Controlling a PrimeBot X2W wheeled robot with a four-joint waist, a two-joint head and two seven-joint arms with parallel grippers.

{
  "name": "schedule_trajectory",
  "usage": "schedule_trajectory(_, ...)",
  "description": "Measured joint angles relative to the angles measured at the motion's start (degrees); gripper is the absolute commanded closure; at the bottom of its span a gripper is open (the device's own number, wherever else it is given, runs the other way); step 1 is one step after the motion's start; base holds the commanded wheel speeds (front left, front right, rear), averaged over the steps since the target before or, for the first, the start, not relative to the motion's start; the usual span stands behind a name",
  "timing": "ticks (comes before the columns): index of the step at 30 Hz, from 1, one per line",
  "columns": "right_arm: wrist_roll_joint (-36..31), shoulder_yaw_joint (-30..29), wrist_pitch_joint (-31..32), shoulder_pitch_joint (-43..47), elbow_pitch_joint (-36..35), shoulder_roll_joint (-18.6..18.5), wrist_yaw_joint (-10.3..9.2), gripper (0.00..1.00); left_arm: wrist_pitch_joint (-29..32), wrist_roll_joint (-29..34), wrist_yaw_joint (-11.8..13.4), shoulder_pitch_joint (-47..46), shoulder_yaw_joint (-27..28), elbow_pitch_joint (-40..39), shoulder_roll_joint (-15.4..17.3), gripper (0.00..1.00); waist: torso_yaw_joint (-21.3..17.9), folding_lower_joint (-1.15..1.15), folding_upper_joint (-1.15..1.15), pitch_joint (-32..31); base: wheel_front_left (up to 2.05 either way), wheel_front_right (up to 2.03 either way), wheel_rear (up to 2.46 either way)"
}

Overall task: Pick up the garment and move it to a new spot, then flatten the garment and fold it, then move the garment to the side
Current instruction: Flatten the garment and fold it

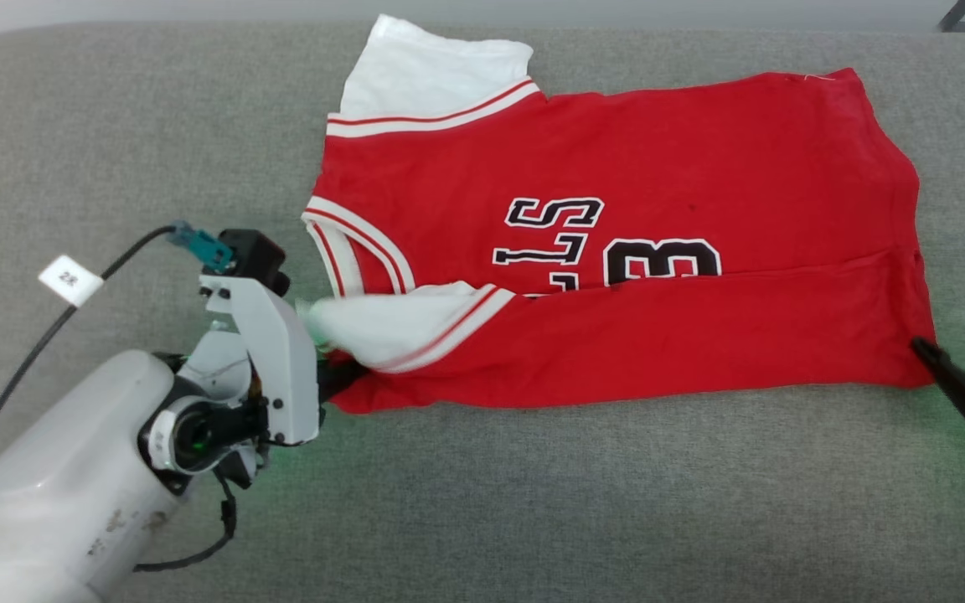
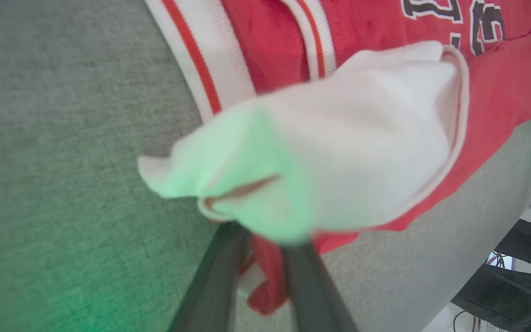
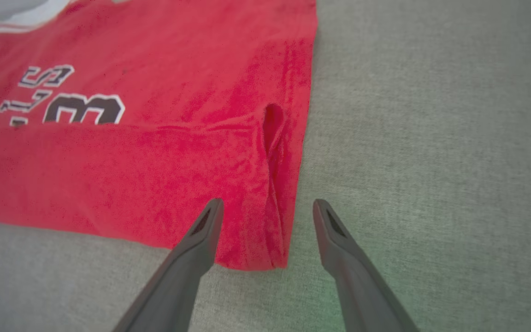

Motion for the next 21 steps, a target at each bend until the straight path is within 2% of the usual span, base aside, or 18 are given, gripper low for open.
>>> schedule_trajectory(4, -2.1, 4.1, 5.5, -2.6, -1.1, -3.5, 0.00, 0.00, -0.7, 0.5, -0.9, -0.4, -0.2, 0.7, -1.0, 1.00, 0.5, 0.00, 0.00, 0.4, 0.00, 0.00, 0.00)
schedule_trajectory(12, -4.5, 7.6, 12.4, -6.5, 1.7, -5.4, 0.00, 0.00, -1.5, 1.0, -2.3, -1.7, -0.5, 1.5, -3.1, 1.00, 2.1, 0.00, 0.00, 1.2, 0.00, 0.00, 0.00)
schedule_trajectory(13, -5.8, 8.2, 13.3, -6.9, 2.7, -6.0, 0.00, 0.07, -1.7, 1.1, -2.6, -2.1, -0.6, 1.9, -3.7, 1.00, 2.7, 0.00, 0.00, 1.4, 0.00, 0.00, 0.00)
schedule_trajectory(14, -5.9, 8.2, 13.7, -7.2, 3.1, -6.1, 0.00, 0.50, -1.9, 1.1, -2.8, -2.1, -0.6, 2.0, -4.0, 1.00, 2.9, 0.00, 0.00, 1.5, 0.00, 0.00, 0.00)
schedule_trajectory(15, -5.9, 8.3, 14.0, -7.3, 3.3, -6.0, 0.00, 0.64, -2.0, 1.1, -2.9, -2.2, -0.6, 2.2, -4.2, 1.00, 3.1, 0.00, 0.00, 1.6, 0.00, 0.00, 0.00)
schedule_trajectory(16, -5.8, 8.5, 14.2, -7.3, 3.4, -6.0, 0.00, 0.95, -2.0, 1.1, -3.1, -2.3, -0.6, 2.3, -4.4, 1.00, 3.3, 0.00, 0.00, 1.6, 0.00, 0.00, 0.00)
schedule_trajectory(17, -5.8, 8.5, 14.2, -7.3, 3.4, -5.9, 0.00, 1.00, -2.2, 1.1, -3.2, -2.3, -0.6, 2.4, -4.5, 1.00, 3.4, 0.00, 0.00, 1.6, 0.00, 0.00, 0.00)
schedule_trajectory(21, -4.5, 8.8, 14.0, -7.0, 3.3, -5.1, 0.01, 1.00, -2.7, 1.1, -3.6, -2.2, -0.7, 3.0, -4.7, 1.00, 3.5, 0.00, 0.00, 1.0, 0.00, 0.00, 0.00)
